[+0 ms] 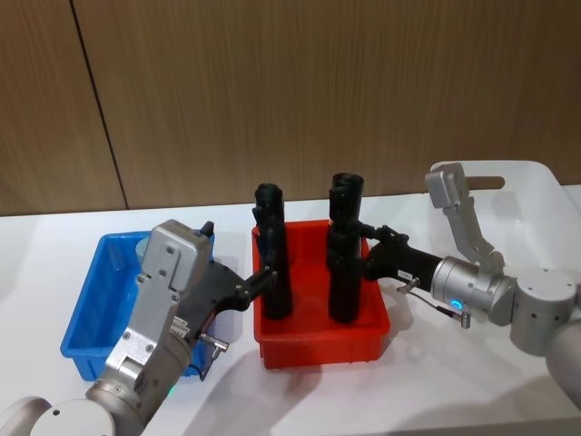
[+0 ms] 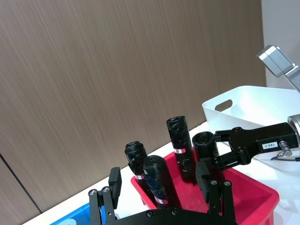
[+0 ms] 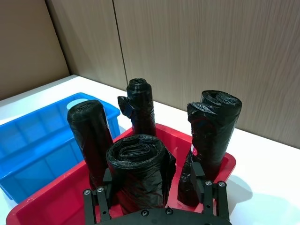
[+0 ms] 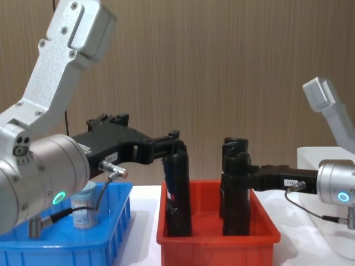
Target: Pick the cotton swabs from the blue box and place them into the white box.
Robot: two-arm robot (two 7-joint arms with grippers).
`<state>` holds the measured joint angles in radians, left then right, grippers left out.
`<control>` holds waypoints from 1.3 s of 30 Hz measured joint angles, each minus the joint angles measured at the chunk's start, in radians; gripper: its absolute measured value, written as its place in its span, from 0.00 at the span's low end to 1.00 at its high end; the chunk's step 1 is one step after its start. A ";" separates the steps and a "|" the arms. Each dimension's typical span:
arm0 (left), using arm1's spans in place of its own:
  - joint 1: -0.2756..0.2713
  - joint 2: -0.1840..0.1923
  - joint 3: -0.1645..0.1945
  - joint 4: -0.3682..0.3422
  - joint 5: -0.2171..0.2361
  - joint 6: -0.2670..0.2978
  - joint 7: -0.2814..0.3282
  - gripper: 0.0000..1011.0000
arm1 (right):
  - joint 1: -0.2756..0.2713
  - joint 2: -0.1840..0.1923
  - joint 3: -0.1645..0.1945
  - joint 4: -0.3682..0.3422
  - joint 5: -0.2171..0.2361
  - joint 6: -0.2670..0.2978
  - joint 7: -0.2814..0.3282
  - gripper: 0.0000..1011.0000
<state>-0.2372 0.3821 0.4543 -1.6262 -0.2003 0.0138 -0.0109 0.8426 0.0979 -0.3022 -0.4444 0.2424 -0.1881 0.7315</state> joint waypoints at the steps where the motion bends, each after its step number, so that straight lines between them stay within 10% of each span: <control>1: 0.000 0.000 0.000 0.000 0.000 0.000 0.000 0.99 | 0.007 -0.002 -0.001 0.015 -0.001 -0.005 0.001 0.99; 26: 0.000 0.000 0.000 0.000 0.000 0.000 0.000 0.99 | 0.071 -0.023 0.006 0.128 0.001 -0.065 0.026 0.52; 39: 0.000 0.000 0.000 0.000 0.000 0.000 0.000 0.99 | -0.057 0.034 0.044 -0.196 0.025 0.047 0.006 0.46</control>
<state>-0.2372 0.3821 0.4542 -1.6262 -0.2003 0.0138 -0.0109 0.7854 0.1318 -0.2581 -0.6403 0.2677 -0.1407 0.7379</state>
